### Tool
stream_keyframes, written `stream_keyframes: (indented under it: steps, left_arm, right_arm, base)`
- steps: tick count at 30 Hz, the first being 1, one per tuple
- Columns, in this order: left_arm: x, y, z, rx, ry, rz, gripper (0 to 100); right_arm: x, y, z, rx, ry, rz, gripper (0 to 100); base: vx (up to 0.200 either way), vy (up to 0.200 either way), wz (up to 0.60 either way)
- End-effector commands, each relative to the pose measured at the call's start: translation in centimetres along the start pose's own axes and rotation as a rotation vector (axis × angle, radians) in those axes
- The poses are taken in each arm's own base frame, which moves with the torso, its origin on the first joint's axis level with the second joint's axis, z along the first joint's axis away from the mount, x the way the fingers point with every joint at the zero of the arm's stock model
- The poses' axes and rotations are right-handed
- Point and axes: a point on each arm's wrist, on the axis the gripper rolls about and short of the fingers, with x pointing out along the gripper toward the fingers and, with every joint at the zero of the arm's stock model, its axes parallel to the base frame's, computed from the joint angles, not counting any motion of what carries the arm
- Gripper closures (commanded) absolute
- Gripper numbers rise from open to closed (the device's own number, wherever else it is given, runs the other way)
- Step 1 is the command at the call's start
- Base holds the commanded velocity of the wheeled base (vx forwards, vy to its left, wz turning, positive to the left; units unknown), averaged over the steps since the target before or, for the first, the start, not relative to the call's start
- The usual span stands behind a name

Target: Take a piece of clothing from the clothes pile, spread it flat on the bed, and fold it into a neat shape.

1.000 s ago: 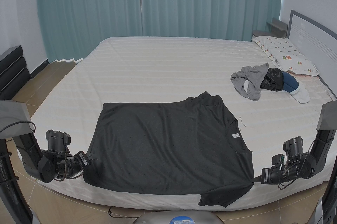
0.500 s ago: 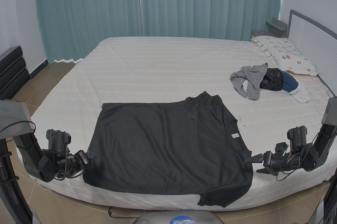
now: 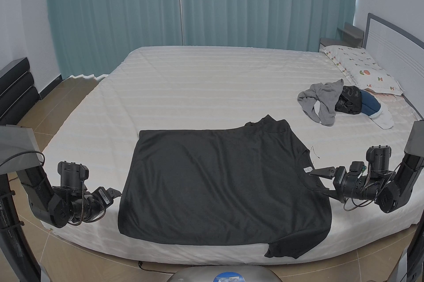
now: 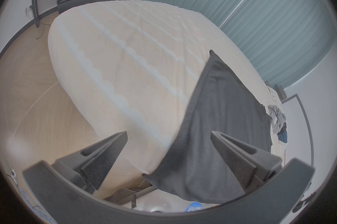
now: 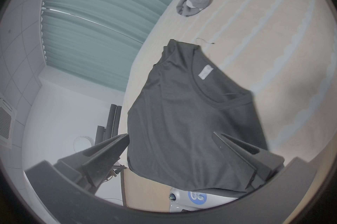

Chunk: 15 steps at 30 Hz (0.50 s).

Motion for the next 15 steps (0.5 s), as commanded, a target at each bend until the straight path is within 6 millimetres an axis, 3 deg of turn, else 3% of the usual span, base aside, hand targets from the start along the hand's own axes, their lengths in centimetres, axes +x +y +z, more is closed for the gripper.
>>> stream_keyframes:
  steps: [1,3,15]
  left_arm:
    - [-0.05,-0.08,0.00,-0.012,-0.005,-0.004,0]
    - [-0.06,-0.16,0.03,-0.013,-0.006,-0.007,0]
    - [-0.01,-0.36,-0.26,-0.005,0.003,-0.012,0]
  right_arm:
    - [0.47,-0.55,-0.20,0.026,0.001,-0.003,0]
    - [0.47,-0.51,-0.16,0.028,-0.002,-0.001,0]
    - [0.47,-0.50,-0.15,0.029,-0.003,0.000,0]
  base:
    - [0.000,0.000,0.00]
    - [0.000,0.000,0.00]
    - [0.200,0.000,0.00]
